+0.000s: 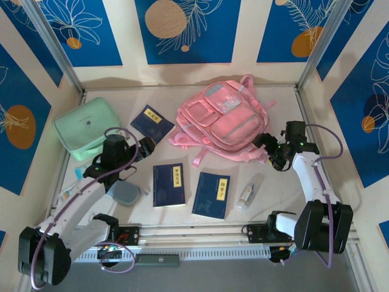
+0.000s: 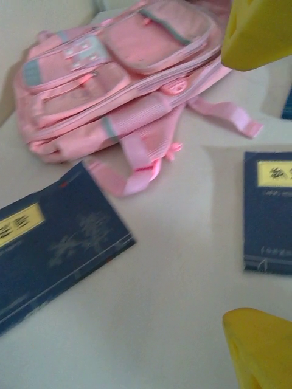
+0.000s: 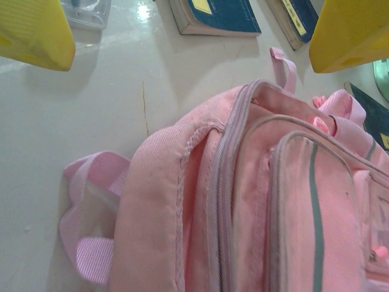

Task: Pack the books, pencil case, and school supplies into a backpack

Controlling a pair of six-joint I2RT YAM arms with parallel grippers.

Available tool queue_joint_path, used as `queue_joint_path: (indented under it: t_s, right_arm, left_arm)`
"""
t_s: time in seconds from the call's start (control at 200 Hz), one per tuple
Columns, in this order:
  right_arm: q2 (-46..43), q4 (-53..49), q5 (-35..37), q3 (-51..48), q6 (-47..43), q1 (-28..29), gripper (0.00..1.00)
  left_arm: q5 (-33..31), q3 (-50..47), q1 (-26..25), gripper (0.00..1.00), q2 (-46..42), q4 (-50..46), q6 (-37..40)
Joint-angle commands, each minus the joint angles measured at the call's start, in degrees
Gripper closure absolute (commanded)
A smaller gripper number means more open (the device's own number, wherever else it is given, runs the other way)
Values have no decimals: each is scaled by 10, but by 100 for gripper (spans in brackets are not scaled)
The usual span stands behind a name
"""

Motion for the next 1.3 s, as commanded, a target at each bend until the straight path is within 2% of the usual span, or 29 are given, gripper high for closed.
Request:
queue_joint_path:
  t_s: [0.0,0.205,0.315,0.42,0.615,0.755,0.985,1.296]
  right_arm:
    - [21,5,-42,-14,6,8,1]
    - [91,27,-54,15,6,15,1]
    - [120,49,-61,26,15,15,8]
    - [141,72,-54,39,14,15,20]
    - [189,90,-50,67,9,8,28]
    - [226,91,-56,89,5,2,41]
    - [233,96,-73,88,11,-3,75]
    - [171,99,-110,49,24,-42,95]
  left_arm:
    - [-12,12,-43,0,26,39,-33]
    - [-16,51,-109,0,117,78,-49]
    - [-25,63,-140,1,155,107,-51]
    - [-20,74,-158,1,195,134,-63]
    - [-18,109,-201,1,260,156,-62]
    - [-7,133,-212,1,308,169,-70]
    - [-4,169,-231,1,390,211,-78]
    - [30,259,-249,1,533,286,-75]
